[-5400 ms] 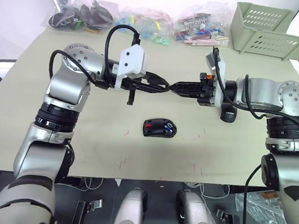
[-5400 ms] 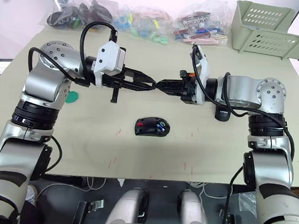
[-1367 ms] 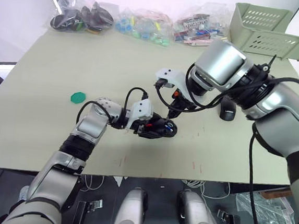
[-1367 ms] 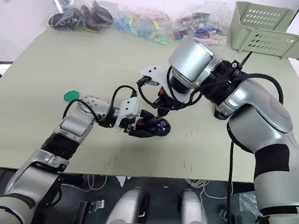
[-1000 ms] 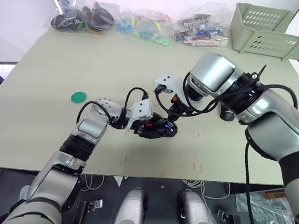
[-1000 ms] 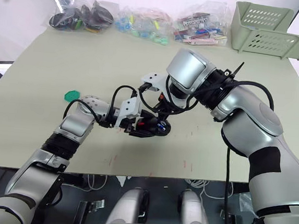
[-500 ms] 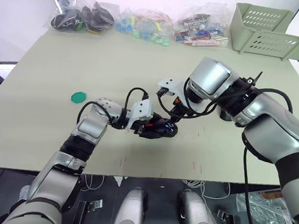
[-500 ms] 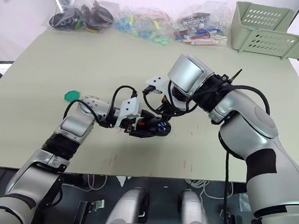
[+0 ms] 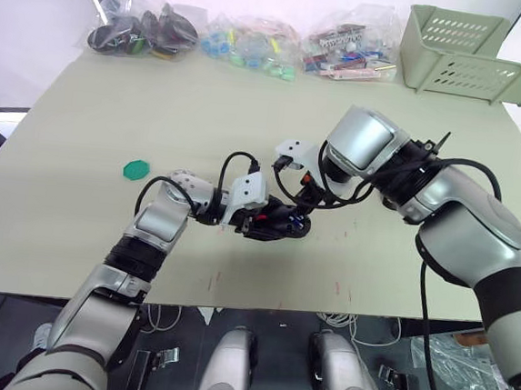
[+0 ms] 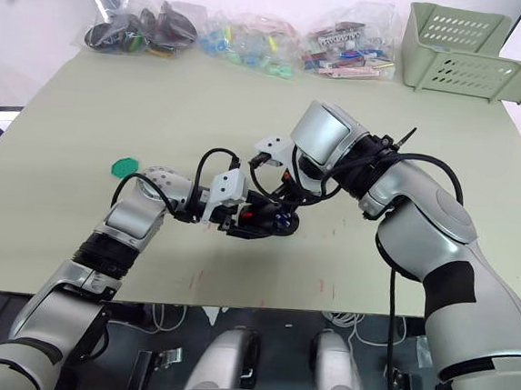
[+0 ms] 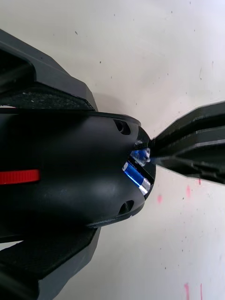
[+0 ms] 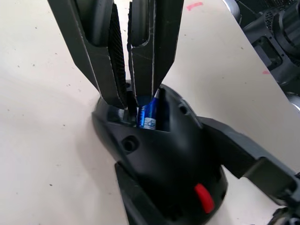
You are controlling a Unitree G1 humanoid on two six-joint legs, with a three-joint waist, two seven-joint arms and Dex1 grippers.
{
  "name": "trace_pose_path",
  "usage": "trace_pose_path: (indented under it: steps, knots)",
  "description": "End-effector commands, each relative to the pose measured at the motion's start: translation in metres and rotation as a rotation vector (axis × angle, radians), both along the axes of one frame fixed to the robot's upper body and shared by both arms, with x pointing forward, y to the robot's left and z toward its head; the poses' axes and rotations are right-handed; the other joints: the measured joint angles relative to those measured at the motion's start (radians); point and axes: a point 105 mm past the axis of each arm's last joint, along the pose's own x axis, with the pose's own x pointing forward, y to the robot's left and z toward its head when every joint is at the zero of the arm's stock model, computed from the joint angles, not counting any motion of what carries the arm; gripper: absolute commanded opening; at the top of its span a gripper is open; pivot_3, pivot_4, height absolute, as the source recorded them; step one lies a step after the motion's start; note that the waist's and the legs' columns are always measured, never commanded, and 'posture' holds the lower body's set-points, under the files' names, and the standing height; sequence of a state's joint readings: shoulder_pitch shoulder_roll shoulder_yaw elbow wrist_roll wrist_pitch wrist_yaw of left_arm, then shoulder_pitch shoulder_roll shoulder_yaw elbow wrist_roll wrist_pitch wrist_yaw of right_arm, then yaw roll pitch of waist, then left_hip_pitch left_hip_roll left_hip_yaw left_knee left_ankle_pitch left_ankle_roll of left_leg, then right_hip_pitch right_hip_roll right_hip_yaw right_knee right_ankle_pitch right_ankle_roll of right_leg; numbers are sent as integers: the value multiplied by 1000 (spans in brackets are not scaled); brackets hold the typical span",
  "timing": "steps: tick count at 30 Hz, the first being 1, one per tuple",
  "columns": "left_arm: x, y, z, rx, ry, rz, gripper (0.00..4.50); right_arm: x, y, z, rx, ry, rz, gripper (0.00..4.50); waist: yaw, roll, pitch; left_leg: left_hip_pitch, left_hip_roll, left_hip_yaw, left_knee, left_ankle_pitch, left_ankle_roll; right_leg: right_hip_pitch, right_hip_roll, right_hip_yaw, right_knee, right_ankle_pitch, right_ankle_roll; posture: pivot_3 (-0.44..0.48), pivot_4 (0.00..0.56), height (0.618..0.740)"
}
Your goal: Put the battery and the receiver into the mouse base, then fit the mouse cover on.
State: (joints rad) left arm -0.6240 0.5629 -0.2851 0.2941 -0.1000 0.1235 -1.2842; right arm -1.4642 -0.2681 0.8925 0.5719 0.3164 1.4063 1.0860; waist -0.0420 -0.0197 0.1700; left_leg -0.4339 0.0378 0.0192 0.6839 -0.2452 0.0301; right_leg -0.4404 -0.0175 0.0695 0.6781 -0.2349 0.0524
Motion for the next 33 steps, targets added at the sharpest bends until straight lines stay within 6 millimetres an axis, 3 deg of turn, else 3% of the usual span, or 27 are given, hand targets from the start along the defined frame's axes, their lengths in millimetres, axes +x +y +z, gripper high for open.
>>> trace_pose_path:
  steps: [1,20,33]
  knots:
    - [-2,-4,11,-11,-43,-26,2932,2,2,5,27,-15,6,0,0,0,0,0,0,0,0,0,0,0,0,0,0,0,0,0,150,740]
    - [0,-11,13,-18,-46,-23,2932,3,-6,-2,5,-4,-19,0,0,0,0,0,0,0,0,0,0,0,0,0,0,0,0,0,150,740]
    - [3,-12,10,-15,-50,-16,2932,3,-3,6,15,-12,-7,0,2,0,0,0,0,0,0,0,0,0,0,0,0,0,0,0,150,740]
